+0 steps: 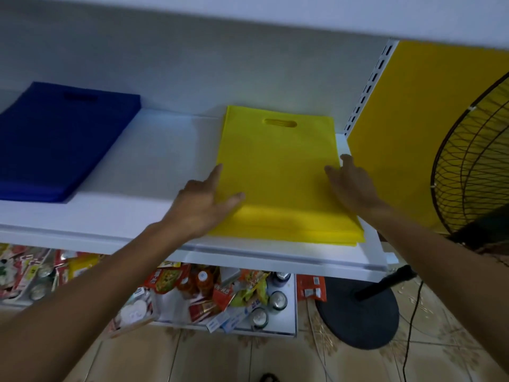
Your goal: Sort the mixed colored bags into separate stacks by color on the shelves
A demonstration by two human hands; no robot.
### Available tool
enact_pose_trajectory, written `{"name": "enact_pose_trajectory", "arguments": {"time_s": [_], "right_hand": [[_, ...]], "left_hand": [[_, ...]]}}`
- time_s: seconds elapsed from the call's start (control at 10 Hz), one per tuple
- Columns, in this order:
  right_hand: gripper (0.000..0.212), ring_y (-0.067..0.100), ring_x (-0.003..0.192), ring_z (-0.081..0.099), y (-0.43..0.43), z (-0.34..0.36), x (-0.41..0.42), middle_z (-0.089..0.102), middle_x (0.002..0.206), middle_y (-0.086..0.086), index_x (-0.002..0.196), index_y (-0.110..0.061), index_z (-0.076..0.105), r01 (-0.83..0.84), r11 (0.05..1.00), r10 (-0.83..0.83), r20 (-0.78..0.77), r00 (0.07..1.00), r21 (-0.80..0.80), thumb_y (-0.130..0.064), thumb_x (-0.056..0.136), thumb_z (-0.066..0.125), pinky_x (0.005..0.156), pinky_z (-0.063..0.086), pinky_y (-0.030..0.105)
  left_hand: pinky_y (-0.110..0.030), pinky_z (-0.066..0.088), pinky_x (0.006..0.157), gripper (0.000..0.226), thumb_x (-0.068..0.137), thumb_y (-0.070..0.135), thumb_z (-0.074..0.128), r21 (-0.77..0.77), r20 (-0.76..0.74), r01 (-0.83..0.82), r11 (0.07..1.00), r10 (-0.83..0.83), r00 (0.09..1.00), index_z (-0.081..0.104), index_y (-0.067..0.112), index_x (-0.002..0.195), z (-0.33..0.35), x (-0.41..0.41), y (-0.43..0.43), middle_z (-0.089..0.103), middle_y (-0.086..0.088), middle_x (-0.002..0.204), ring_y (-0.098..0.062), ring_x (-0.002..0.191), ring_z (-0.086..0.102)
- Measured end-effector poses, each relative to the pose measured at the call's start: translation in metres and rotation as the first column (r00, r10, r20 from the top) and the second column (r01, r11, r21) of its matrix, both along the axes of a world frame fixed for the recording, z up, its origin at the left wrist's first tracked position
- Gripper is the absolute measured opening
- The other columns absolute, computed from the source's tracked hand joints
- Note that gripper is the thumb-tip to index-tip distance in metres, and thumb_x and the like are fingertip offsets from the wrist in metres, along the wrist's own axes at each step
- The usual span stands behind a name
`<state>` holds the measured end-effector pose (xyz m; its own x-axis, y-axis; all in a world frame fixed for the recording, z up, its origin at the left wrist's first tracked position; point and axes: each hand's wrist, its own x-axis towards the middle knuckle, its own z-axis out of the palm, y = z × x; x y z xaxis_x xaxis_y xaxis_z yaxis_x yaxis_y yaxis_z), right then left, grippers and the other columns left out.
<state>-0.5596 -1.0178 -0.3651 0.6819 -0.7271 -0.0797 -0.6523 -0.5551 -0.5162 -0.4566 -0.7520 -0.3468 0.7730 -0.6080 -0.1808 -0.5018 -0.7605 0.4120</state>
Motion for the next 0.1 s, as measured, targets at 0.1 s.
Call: {"name": "enact_pose_trajectory", "arguments": {"time_s": [0.1], "right_hand": [[0.055, 0.036, 0.118, 0.049, 0.0042, 0.0099, -0.0081, 0.05, 0.129, 0.025, 0.143, -0.001, 0.025, 0.045, 0.994, -0.055, 0.096, 0.994, 0.104, -0.033, 0.1, 0.038, 0.083, 0.038, 0.036]], "left_hand": [[-0.035, 0.043, 0.074, 0.086, 0.082, 0.07, 0.033, -0.005, 0.072, -0.043, 0.999, 0.043, 0.996, 0.003, 0.024, 0.149, -0.0036, -0.0019, -0.0016, 0.06, -0.018, 0.109, -0.034, 0.095, 0.057]]}}
